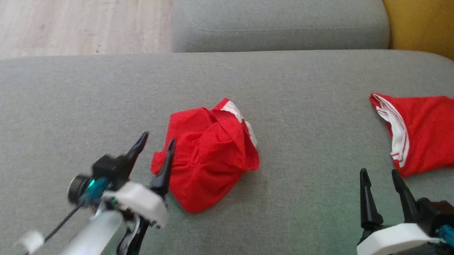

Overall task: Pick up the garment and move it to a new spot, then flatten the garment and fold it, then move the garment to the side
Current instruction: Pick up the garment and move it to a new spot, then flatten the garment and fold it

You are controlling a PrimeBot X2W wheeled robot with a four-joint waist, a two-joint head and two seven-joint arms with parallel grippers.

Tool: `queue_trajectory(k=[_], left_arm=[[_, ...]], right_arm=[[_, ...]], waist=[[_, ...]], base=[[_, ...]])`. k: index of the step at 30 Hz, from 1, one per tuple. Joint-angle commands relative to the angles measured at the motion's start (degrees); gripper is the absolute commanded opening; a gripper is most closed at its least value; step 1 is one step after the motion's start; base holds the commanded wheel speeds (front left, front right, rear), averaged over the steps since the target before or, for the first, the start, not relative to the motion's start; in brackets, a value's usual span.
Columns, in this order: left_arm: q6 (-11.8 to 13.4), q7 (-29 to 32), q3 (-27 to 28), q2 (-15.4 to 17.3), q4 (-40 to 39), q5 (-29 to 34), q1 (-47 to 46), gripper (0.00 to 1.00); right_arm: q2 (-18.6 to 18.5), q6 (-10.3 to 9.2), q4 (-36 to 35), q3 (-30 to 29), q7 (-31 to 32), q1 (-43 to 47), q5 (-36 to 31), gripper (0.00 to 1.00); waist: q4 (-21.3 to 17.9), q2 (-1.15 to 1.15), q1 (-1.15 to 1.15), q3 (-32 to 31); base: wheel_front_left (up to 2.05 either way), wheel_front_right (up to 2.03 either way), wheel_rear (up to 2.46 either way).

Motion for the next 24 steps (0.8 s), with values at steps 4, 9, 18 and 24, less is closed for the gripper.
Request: queue_trajectory(k=[4,9,18,24], left_arm=[[3.1,-0.7,6.9,3.1,-8.0,0.0,5.0,1.00],[6.7,-0.7,12.8,4.9,-16.1,0.6,14.8,1.00],[9.3,-0.7,17.2,5.7,-23.5,2.7,25.0,1.00],[9.5,-0.7,17.3,6.0,-24.2,3.6,25.9,1.00]], right_arm=[[-0.3,0.21,-1.3,1.9,-0.8,-0.3,0.3,1.00],[-0.3,0.21,-0.1,3.1,-2.0,0.0,0.4,1.00],[-0.3,0.21,2.7,5.7,-5.6,0.4,0.7,1.00],[-0.3,0.21,4.4,6.7,-6.5,0.2,1.0,1.00]], waist=[[1.8,0.00,0.01,-1.2],[2.5,0.00,0.01,-1.4],[3.9,0.00,0.01,-1.9],[4.1,0.00,0.01,-2.2]], base=[[0.00,0.00,0.00],[0.00,0.00,0.00],[0.00,0.00,0.00],[0.00,0.00,0.00]])
